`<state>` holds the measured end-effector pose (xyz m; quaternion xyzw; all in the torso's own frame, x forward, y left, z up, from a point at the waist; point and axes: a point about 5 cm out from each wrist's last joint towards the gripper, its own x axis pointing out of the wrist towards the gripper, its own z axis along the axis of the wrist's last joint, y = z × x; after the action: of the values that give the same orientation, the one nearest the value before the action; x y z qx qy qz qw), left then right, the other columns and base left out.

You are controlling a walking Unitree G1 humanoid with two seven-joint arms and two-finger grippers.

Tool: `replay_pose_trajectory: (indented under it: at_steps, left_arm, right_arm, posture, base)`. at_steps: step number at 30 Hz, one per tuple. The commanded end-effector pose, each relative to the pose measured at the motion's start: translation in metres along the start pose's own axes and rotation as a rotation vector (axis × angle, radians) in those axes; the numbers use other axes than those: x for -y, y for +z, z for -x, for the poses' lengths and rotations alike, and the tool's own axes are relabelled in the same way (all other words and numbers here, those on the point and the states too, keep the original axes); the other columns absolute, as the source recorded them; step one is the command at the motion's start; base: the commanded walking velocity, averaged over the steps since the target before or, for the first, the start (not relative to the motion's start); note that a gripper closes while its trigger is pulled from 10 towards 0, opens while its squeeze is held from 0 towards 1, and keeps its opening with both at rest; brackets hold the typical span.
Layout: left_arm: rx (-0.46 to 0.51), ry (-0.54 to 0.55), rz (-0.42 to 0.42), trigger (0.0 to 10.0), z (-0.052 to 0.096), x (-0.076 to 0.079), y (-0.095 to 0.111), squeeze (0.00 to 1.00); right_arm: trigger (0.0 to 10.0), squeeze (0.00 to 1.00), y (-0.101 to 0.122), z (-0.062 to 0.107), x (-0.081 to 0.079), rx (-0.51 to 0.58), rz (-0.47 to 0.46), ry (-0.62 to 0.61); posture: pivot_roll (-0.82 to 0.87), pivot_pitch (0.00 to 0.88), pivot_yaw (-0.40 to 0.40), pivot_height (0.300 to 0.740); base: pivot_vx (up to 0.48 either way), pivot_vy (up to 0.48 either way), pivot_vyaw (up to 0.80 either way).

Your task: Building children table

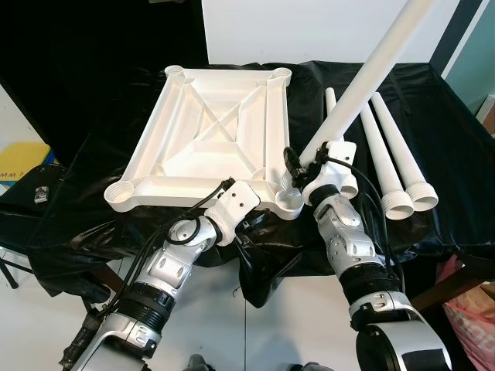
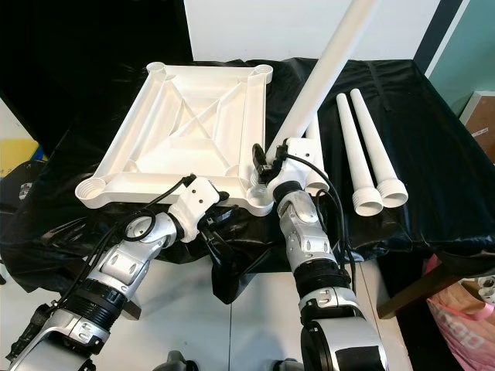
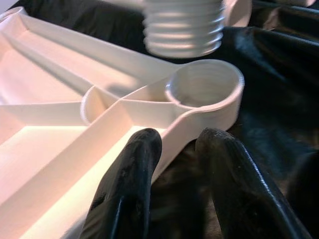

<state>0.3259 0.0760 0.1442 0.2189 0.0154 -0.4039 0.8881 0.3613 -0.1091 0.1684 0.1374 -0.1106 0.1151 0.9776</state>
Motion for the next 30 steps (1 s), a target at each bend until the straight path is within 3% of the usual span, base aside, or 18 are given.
replay_pose_trajectory:
  at_steps: [1, 6, 9, 11, 15, 20, 21, 28, 29, 30]
  left_arm:
    - [-0.048, 0.108, 0.005, 10.0, 0.000, -0.012, -0.005, 0.00]
    - [-0.092, 0.151, -0.099, 10.0, -0.005, -0.023, -0.004, 0.00]
    - [-0.109, 0.158, -0.203, 10.0, -0.009, -0.028, -0.002, 0.00]
    - [-0.109, 0.158, -0.203, 10.0, -0.009, -0.028, -0.002, 0.00]
    - [-0.174, 0.097, -0.336, 10.0, -0.012, -0.033, -0.009, 0.00]
    - [-0.221, 0.053, -0.353, 10.0, -0.011, -0.039, -0.016, 0.00]
    - [-0.235, 0.027, -0.335, 10.0, -0.010, -0.041, -0.018, 1.00]
    - [-0.266, 0.003, -0.299, 10.0, -0.007, -0.052, -0.021, 1.00]
    - [-0.282, 0.009, -0.316, 10.0, -0.007, -0.055, -0.022, 0.00]
    - [-0.296, 0.009, -0.338, 10.0, -0.007, -0.057, -0.022, 0.00]
  right_arm:
    - [10.0, 0.00, 0.004, -0.001, 0.003, 0.027, -0.005, -0.012]
    - [10.0, 0.00, 0.007, 0.000, 0.010, 0.040, 0.016, -0.031]
    - [10.0, 0.00, 0.010, 0.001, 0.016, 0.052, 0.028, -0.042]
    - [10.0, 0.00, 0.010, 0.001, 0.016, 0.052, 0.028, -0.042]
    - [10.0, 0.00, 0.013, 0.006, 0.025, 0.058, 0.047, -0.068]
    - [10.0, 0.00, 0.014, 0.010, 0.032, 0.063, 0.059, -0.089]
    - [10.0, 0.00, 0.014, 0.011, 0.033, 0.063, 0.060, -0.096]
    - [10.0, 0.00, 0.014, 0.017, 0.039, 0.066, 0.075, -0.124]
    - [10.0, 0.00, 0.014, 0.018, 0.041, 0.066, 0.077, -0.131]
    - [10.0, 0.00, 0.014, 0.019, 0.041, 0.066, 0.079, -0.136]
  posture:
    - [0.01, 0.074, -0.022, 0.740]
    - [0.00, 0.072, -0.018, 0.740]
    - [-0.02, 0.072, -0.011, 0.740]
    - [-0.02, 0.072, -0.011, 0.740]
    - [-0.03, 0.077, 0.001, 0.740]
    - [-0.04, 0.080, 0.010, 0.740]
    - [-0.05, 0.083, 0.016, 0.740]
    - [-0.06, 0.095, 0.037, 0.740]
    - [-0.07, 0.099, 0.040, 0.740]
    - [-0.07, 0.107, 0.047, 0.740]
  base:
    - [0.000, 0.000, 0.00]
    - [0.000, 0.000, 0.00]
    - [0.000, 0.000, 0.00]
    - [0.000, 0.000, 0.00]
    - [0.000, 0.000, 0.00]
    - [0.000, 0.000, 0.00]
    - [0.000, 0.000, 0.00]
    - [0.000, 0.000, 0.00]
    - [0.000, 0.000, 0.00]
    - [0.000, 0.000, 0.00]
